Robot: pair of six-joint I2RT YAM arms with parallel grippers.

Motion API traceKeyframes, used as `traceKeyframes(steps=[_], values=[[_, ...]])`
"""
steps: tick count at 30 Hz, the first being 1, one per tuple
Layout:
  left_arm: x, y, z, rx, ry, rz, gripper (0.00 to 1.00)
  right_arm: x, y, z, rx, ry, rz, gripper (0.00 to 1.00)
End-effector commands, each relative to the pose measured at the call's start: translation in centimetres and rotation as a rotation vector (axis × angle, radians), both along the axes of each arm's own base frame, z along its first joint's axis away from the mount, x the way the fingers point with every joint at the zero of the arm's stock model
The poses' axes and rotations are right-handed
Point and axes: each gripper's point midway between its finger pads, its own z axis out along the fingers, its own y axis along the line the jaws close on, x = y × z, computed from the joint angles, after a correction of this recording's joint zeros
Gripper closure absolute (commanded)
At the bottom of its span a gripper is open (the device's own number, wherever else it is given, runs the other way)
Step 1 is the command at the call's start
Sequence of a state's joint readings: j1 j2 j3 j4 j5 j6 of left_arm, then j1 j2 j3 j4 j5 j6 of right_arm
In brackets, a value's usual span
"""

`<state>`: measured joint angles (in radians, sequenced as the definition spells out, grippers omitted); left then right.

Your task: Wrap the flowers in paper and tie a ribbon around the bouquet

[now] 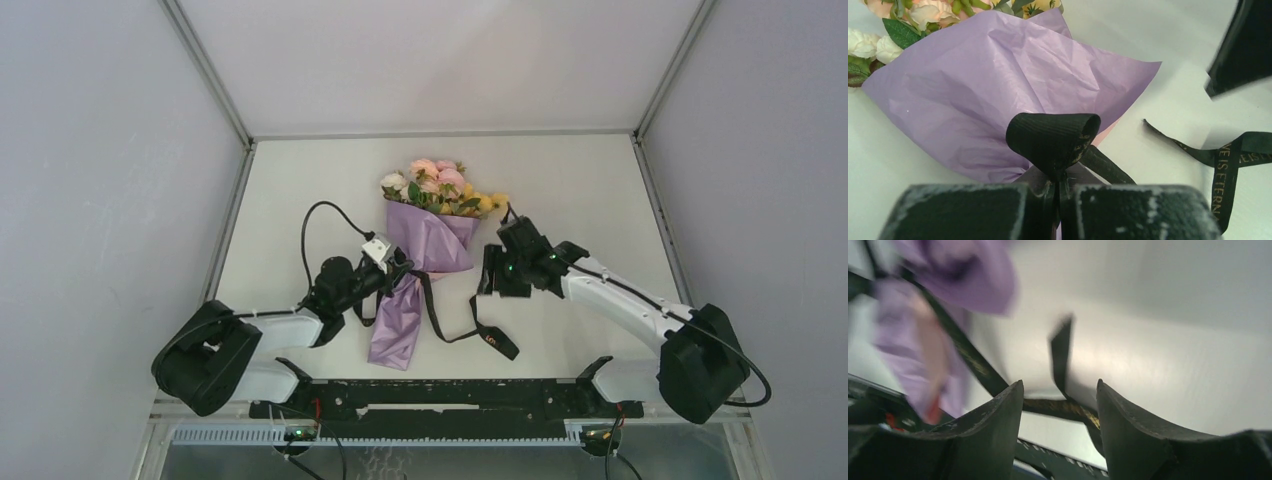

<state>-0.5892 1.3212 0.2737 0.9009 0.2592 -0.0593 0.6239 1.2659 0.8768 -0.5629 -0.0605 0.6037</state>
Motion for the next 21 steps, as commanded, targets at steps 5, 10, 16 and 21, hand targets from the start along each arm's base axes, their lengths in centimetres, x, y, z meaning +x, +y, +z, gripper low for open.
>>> traceKeyframes(steps=[5,10,16,21], values=[[-1.4,0.2,0.4,0.065,-0.115,-0.079,1.00,-9.6,-3.0,-5.9,-0.162,0.365,0.117,0.32],[-1.9,0.4,0.3,0.068,-0.113,-0.085,1.00,-11.5,-1.9,-7.3,-0.100,0.429,0.137,0.31],[-2.2,0.7,0.3,0.069,-0.120,-0.086,1.00,-11.9,-3.1,-9.1,-0.173,0.453,0.110,0.69],[-2.6,0.5,0.5,0.093,-0.163,-0.127,1.00,-6.9,-3.2,-4.4,-0.107,0.251,0.064,1.00]])
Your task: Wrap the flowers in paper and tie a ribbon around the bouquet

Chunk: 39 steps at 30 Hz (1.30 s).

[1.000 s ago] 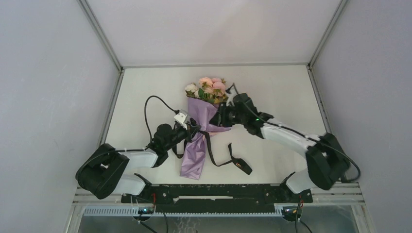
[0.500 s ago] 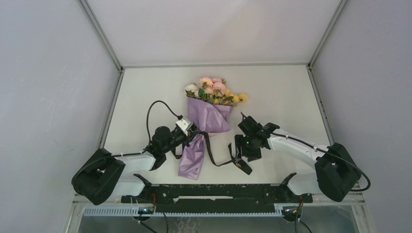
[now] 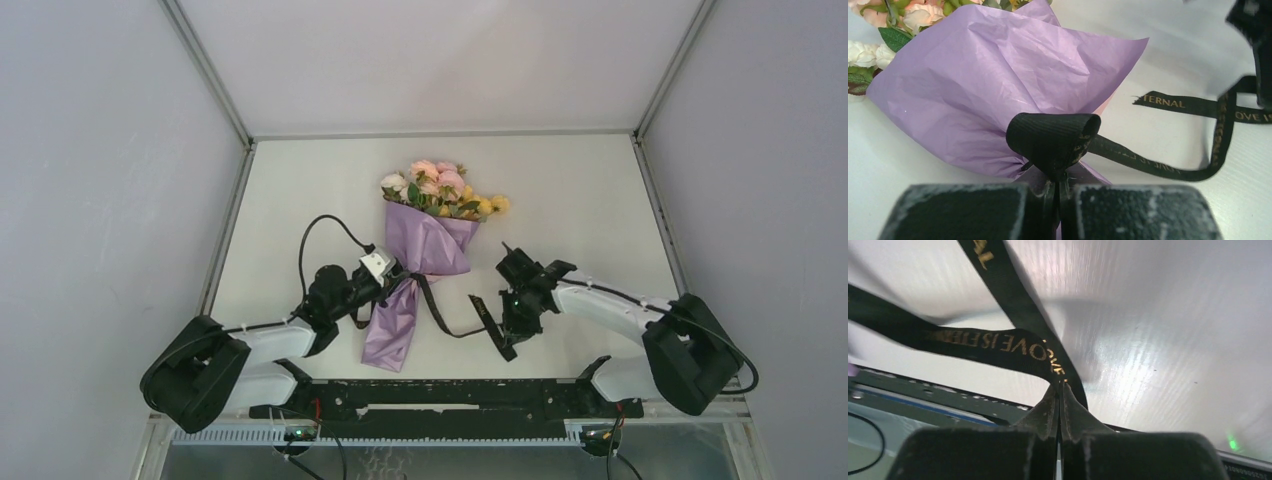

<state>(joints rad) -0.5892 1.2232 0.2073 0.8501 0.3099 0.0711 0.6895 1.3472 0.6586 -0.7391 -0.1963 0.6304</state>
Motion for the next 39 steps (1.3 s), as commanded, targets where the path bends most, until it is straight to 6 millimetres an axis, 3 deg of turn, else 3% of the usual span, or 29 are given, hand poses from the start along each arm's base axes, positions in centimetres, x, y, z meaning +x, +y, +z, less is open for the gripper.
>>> traceKeyframes(steps=[1,6,10,11,14,15,21,23,25,26,28,31,34,36,39], values=[[-0.7,-0.4,1.0,0.011,-0.086,-0.065,1.00,6.5,2.0,6.6,0.135,-0.277,0.002,1.00],[-1.2,-0.6,0.6,0.055,-0.128,-0.105,1.00,12.0,11.6,19.8,0.469,-0.562,0.275,1.00],[-1.7,-0.5,0.0,0.087,-0.139,-0.129,1.00,15.1,19.3,27.7,0.616,-0.722,0.423,1.00],[-1.7,-0.4,-0.1,0.092,-0.137,-0.129,1.00,15.8,20.9,28.7,0.632,-0.740,0.437,1.00],[-1.8,-0.4,0.0,0.093,-0.142,-0.128,1.00,17.7,25.6,29.6,0.653,-0.741,0.466,1.00],[-1.9,-0.4,0.1,0.091,-0.143,-0.128,1.00,18.6,27.2,28.4,0.642,-0.720,0.472,1.00],[-2.1,-0.2,0.4,0.085,-0.156,-0.125,1.00,20.9,31.5,25.8,0.689,-0.650,0.466,1.00],[-2.2,-0.1,0.3,0.084,-0.152,-0.123,1.00,20.6,32.0,24.8,0.688,-0.632,0.496,0.90],[-2.2,-0.1,0.2,0.083,-0.147,-0.121,1.00,20.3,31.5,24.6,0.674,-0.624,0.539,0.67],[-2.2,-0.1,0.2,0.081,-0.144,-0.120,1.00,20.3,30.9,24.9,0.666,-0.628,0.559,0.55],[-2.3,-0.1,0.1,0.078,-0.135,-0.121,1.00,20.5,28.9,25.1,0.646,-0.629,0.575,0.44],[-2.2,-0.2,0.3,0.076,-0.136,-0.121,1.00,21.3,24.6,24.9,0.637,-0.671,0.536,0.37],[-1.9,-0.1,0.3,0.078,-0.139,-0.108,1.00,20.6,20.9,23.3,0.682,-0.701,0.469,0.36],[-1.8,-0.1,0.3,0.079,-0.136,-0.102,1.00,19.1,19.5,22.4,0.700,-0.695,0.448,0.36],[-1.7,-0.1,0.0,0.081,-0.124,-0.098,1.00,16.3,19.5,20.4,0.743,-0.644,0.441,0.35]])
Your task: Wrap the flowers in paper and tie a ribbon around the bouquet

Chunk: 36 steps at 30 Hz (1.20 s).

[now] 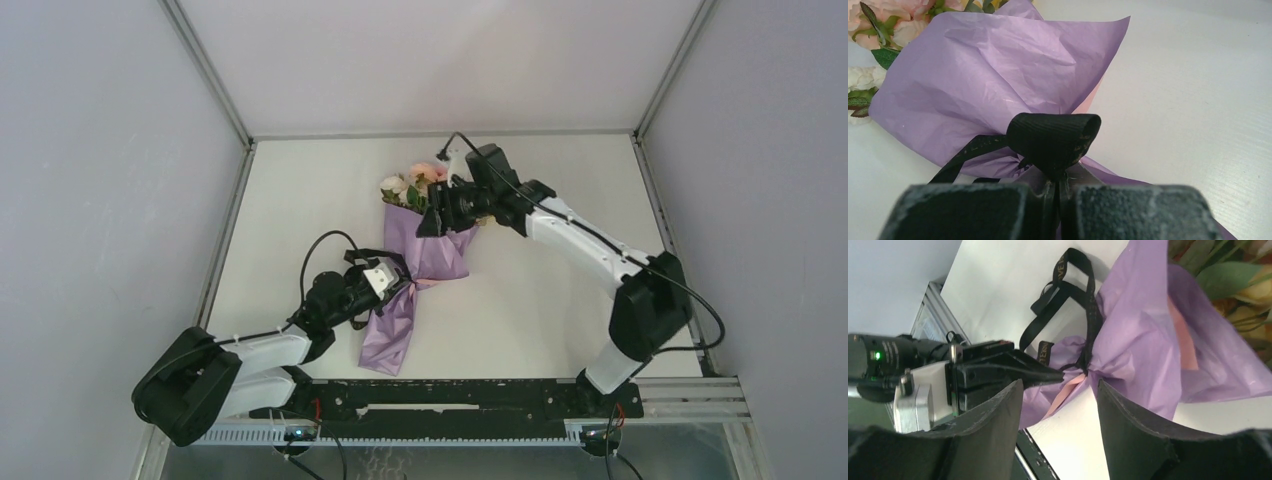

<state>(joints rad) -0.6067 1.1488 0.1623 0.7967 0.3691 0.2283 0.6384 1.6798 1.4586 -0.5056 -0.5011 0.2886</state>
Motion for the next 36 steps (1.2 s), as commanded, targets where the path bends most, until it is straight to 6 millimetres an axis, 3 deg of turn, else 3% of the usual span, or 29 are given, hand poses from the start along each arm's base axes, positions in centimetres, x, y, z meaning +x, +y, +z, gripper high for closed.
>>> traceKeyframes(steps=[1,4,8,14,16,20,23,24,25,28,29,32,34,36], values=[[0.2,-0.2,0.7,-0.017,-0.022,0.003,1.00,-3.1,2.6,1.4,0.156,-0.065,0.081,0.35],[0.4,-0.2,0.8,-0.015,-0.026,0.009,1.00,-4.7,3.5,-0.1,0.138,-0.034,0.077,0.33],[0.4,-0.2,0.7,-0.013,-0.022,0.006,1.00,-5.3,4.7,-1.6,0.155,0.045,0.067,0.33],[0.4,-0.2,0.8,-0.010,-0.030,0.008,1.00,-5.7,6.0,-3.0,0.169,0.137,0.060,0.46],[0.4,-0.2,0.7,-0.007,-0.031,0.009,1.00,-6.0,6.3,-3.5,0.168,0.159,0.069,0.58],[0.7,-0.1,0.8,-0.005,-0.032,0.020,1.00,-6.8,6.0,-4.1,0.154,0.197,0.098,1.00],[0.8,-0.1,0.7,0.003,-0.015,0.023,1.00,-6.0,4.5,-4.1,0.125,0.180,0.083,1.00],[0.8,-0.1,0.8,0.004,-0.013,0.023,0.95,-5.6,3.9,-4.1,0.116,0.173,0.071,1.00],[0.6,-0.3,0.9,0.003,-0.015,0.010,0.83,-5.2,3.4,-4.1,0.109,0.165,0.061,1.00],[-0.4,-1.1,1.7,0.026,-0.039,-0.086,0.35,-4.8,2.6,-4.3,0.092,0.146,0.064,1.00],[-0.7,-1.3,2.0,0.050,-0.052,-0.124,0.26,-4.7,2.5,-4.4,0.090,0.144,0.067,1.00],[-1.8,-0.9,2.4,0.146,-0.044,-0.244,0.16,-4.3,2.2,-4.4,0.097,0.144,0.072,1.00],[-2.8,-0.2,4.2,0.111,0.001,-0.369,0.03,-3.9,1.9,-4.3,0.099,0.132,0.068,1.00],[-3.0,0.9,5.0,0.193,0.019,-0.438,0.00,-3.7,1.6,-4.2,0.097,0.120,0.065,1.00]])
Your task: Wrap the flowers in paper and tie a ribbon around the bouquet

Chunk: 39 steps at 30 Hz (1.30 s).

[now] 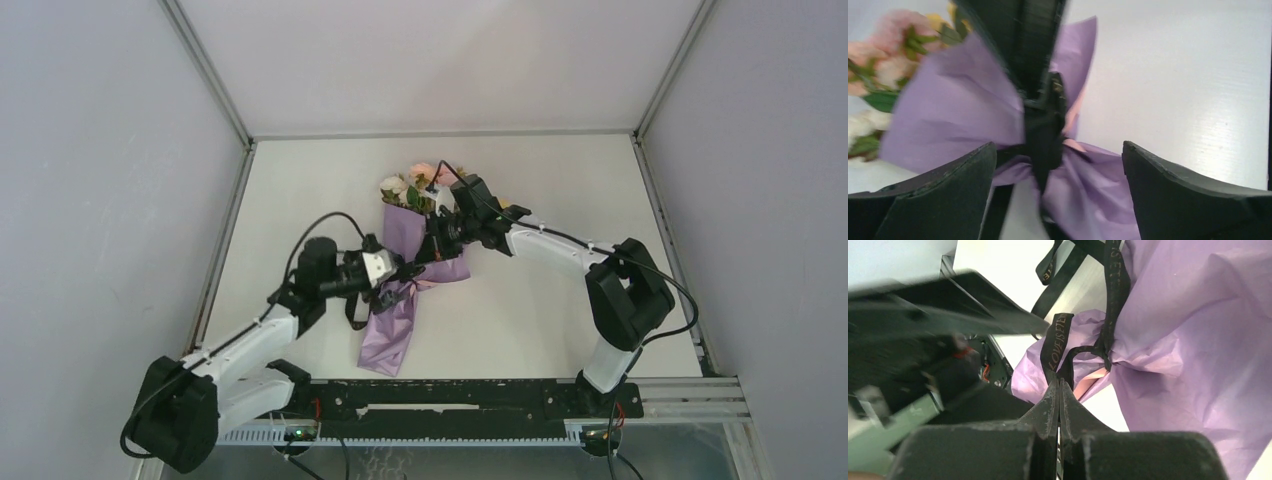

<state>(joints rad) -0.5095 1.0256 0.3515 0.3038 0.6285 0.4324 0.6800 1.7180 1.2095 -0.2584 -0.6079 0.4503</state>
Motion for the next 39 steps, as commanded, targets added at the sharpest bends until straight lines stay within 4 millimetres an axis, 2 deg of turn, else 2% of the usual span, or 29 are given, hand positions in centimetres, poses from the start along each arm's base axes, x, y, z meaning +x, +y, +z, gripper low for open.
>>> traceKeyframes(steps=[1,3,4,5,7,8,12,15,16,19,27,33,34,36,39], values=[[-1.5,1.6,3.0,0.146,0.006,-0.230,0.00,0.2,-0.3,2.4,0.038,-0.092,0.034,1.00],[-0.5,3.9,2.3,0.287,-0.042,-0.240,0.02,0.3,-0.4,2.4,0.036,-0.100,0.037,1.00],[0.2,5.2,1.8,0.357,-0.067,-0.245,0.06,0.3,-0.3,2.4,0.039,-0.101,0.040,1.00],[1.0,6.5,0.9,0.432,-0.073,-0.243,0.15,0.2,-0.2,2.4,0.044,-0.103,0.047,1.00],[2.2,8.9,-0.9,0.568,-0.056,-0.255,0.42,0.2,0.0,2.3,0.049,-0.103,0.056,1.00],[2.5,9.8,-1.9,0.634,-0.034,-0.279,0.46,0.2,-0.1,2.3,0.049,-0.106,0.058,1.00],[3.7,12.2,-5.7,0.892,-0.012,-0.381,0.43,0.3,-0.3,1.9,0.028,-0.119,0.061,1.00],[5.9,11.6,-6.2,0.912,0.056,-0.328,0.42,0.1,-0.7,1.5,0.020,-0.120,0.066,1.00],[7.1,11.1,-6.0,0.894,0.070,-0.283,0.40,0.0,-0.7,1.5,0.026,-0.120,0.068,1.00],[9.0,10.5,-6.8,0.878,0.080,-0.234,0.32,0.0,-1.0,1.3,0.041,-0.111,0.061,1.00],[9.3,10.1,-8.3,0.890,0.064,-0.281,0.34,0.2,-1.1,1.0,0.056,-0.092,0.061,1.00],[9.2,9.3,-9.6,0.919,0.029,-0.299,0.63,0.7,-1.2,1.5,0.078,-0.090,0.045,1.00],[9.3,9.2,-9.6,0.917,0.016,-0.298,0.72,0.7,-1.4,1.6,0.077,-0.092,0.041,1.00],[9.1,9.3,-9.2,0.919,-0.004,-0.303,0.98,1.0,-1.6,1.9,0.077,-0.098,0.031,1.00],[9.1,9.4,-7.1,0.901,-0.016,-0.261,1.00,1.5,-1.7,2.6,0.094,-0.112,0.016,1.00]])
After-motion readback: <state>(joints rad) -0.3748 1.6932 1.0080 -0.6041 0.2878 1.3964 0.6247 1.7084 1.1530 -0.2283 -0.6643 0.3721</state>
